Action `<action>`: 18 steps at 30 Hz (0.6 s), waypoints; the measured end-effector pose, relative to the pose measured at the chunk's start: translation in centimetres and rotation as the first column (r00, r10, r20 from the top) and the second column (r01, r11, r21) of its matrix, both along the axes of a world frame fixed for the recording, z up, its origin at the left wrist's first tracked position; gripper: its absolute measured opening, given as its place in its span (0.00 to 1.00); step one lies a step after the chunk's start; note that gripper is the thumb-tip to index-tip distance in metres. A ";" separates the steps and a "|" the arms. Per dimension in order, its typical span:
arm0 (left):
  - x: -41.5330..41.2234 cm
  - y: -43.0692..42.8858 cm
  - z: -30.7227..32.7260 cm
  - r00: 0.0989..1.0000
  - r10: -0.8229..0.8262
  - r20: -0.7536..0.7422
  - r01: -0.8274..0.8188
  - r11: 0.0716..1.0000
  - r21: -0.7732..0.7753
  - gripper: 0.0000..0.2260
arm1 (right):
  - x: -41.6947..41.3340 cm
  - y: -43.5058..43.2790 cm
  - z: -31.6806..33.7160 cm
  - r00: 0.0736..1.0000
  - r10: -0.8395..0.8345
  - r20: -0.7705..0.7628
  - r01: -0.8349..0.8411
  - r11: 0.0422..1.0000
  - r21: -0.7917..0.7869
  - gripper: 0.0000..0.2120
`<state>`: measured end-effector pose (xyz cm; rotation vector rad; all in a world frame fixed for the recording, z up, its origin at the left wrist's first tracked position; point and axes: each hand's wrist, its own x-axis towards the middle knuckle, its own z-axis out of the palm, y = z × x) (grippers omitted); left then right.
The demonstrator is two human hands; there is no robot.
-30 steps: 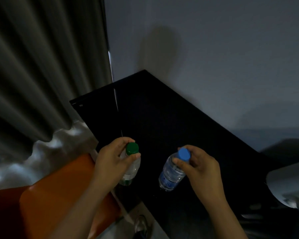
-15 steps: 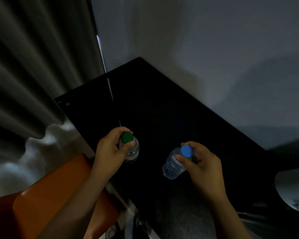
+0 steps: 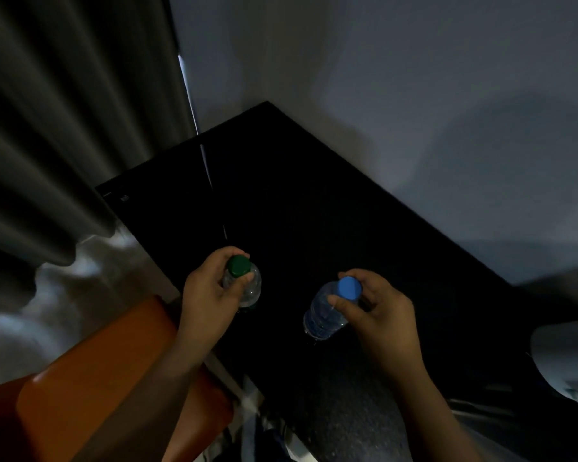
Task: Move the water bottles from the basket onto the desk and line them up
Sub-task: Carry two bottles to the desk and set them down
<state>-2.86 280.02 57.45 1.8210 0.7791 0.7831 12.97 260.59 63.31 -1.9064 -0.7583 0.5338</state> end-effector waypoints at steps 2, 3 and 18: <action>-0.1 0.1 0.1 1.000 0.013 0.010 -0.013 1.000 -0.005 0.13 | -0.1 0.4 0.0 1.000 0.012 0.005 -0.012 1.000 0.007 0.16; -0.1 0.2 0.1 1.000 0.016 0.015 -0.016 1.000 -0.005 0.13 | -0.1 0.7 0.0 1.000 0.018 0.010 -0.019 1.000 0.013 0.16; -0.4 1.7 0.2 1.000 0.004 -0.025 -0.004 1.000 -0.014 0.12 | -0.5 5.4 -1.9 0.996 0.089 -0.004 -0.089 0.996 0.010 0.15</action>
